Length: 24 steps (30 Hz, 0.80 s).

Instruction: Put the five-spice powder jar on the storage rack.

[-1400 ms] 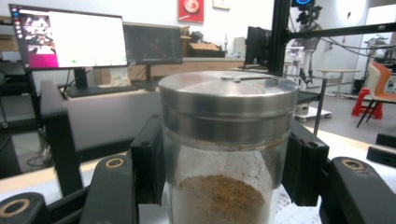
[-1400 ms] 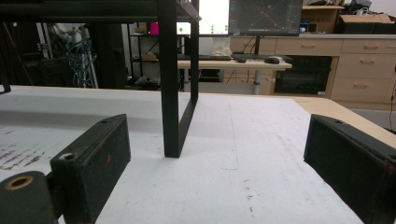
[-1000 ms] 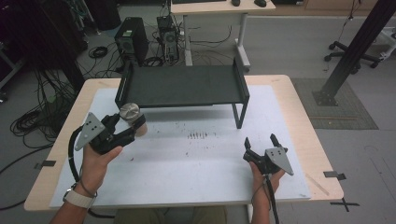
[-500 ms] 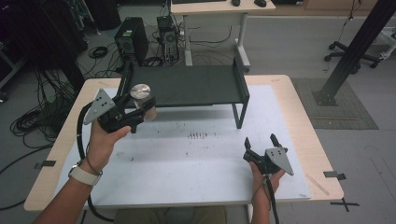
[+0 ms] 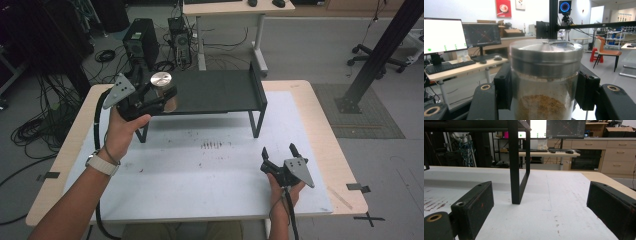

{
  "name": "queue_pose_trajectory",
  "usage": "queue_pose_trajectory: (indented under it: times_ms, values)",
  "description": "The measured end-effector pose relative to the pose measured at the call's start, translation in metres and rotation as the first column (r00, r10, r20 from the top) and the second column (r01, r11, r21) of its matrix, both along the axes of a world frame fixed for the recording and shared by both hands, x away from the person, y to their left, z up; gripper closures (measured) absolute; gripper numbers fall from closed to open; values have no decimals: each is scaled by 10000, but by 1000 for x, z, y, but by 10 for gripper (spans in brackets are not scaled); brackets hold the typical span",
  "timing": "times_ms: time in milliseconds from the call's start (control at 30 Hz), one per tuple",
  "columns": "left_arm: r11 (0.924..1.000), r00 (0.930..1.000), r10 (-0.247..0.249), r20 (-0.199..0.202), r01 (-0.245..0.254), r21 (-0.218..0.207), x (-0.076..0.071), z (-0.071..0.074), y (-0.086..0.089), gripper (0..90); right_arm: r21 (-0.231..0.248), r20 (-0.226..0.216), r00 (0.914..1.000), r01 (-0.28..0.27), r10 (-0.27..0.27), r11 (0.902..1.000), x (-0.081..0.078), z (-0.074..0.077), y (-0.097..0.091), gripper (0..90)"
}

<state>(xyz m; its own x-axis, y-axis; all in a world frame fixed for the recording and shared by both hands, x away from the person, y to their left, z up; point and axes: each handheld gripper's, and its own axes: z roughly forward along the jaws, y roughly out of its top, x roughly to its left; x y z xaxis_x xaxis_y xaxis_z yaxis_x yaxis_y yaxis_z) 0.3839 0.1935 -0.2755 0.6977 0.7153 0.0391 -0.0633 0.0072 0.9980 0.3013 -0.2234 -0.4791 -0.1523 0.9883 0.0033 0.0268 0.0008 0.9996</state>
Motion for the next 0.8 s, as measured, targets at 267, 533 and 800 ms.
queue_pose_trajectory:
  times_ms: [267, 533, 800]
  values:
    - [9997, 9995, -251, -174, 251, 20, 21, -2, -8, 430, -6, -13, 10000, 1, -1, 10000, 0, 0, 0, 75]
    - [9995, 9993, -322, -214, 320, -79, 49, 0, -24, 430, -13, -18, 10000, -3, 3, 10000, 0, 0, 0, 75]
    - [9995, 9983, -299, -510, 302, 48, 75, -7, -38, 430, -24, 3, 10000, 15, -15, 10000, 0, 0, 0, 77]
